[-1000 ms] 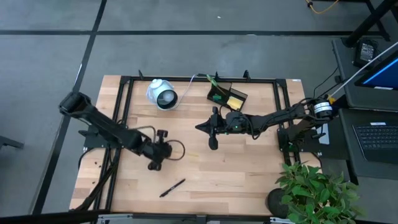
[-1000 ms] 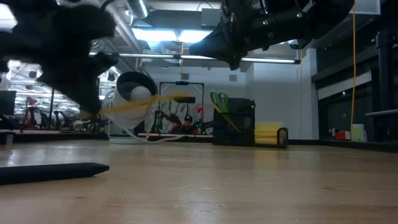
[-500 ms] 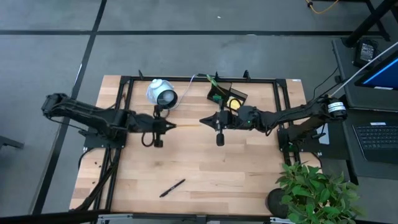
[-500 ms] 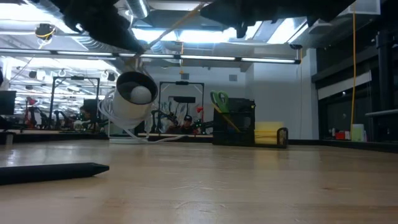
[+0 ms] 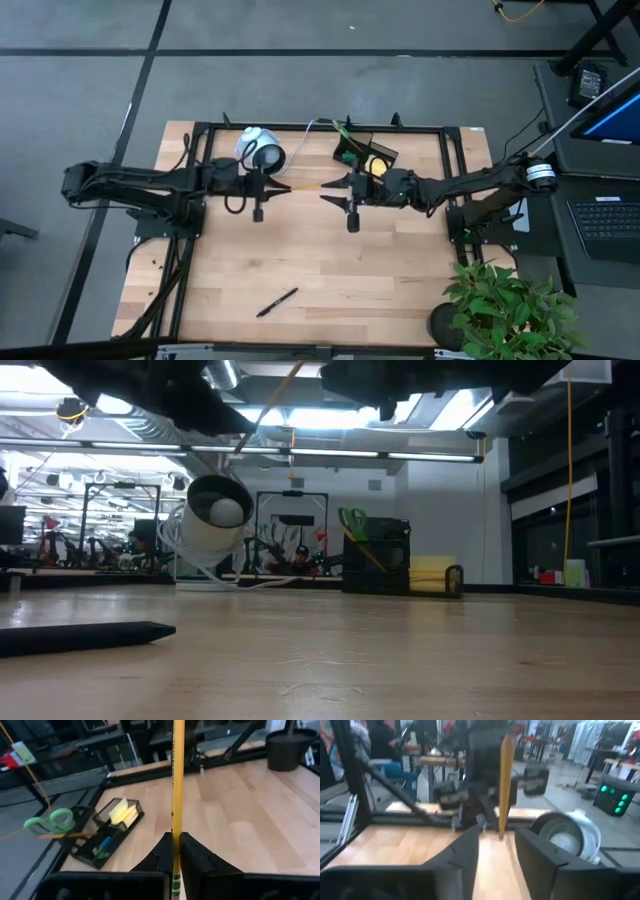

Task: Pick and place office supplies into organizer
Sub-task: Put the yellow pencil into the desk organizer

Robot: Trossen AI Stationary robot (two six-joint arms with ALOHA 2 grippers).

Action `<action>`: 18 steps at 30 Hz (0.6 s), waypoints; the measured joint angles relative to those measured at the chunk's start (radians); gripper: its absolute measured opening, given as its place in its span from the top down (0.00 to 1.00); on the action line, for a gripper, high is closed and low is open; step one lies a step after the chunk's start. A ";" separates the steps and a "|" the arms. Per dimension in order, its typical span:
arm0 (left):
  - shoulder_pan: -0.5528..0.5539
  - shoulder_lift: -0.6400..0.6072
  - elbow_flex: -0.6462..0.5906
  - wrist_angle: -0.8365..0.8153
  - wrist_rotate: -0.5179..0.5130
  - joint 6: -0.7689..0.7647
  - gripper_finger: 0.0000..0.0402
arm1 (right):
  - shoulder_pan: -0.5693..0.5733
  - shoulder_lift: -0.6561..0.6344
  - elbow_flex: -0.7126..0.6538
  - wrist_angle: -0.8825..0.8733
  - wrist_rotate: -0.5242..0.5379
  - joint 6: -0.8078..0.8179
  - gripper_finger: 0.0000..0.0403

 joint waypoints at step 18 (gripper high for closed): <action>0.026 0.197 -0.026 0.278 0.101 0.008 0.97 | -0.028 0.112 0.000 0.268 -0.001 -0.029 0.61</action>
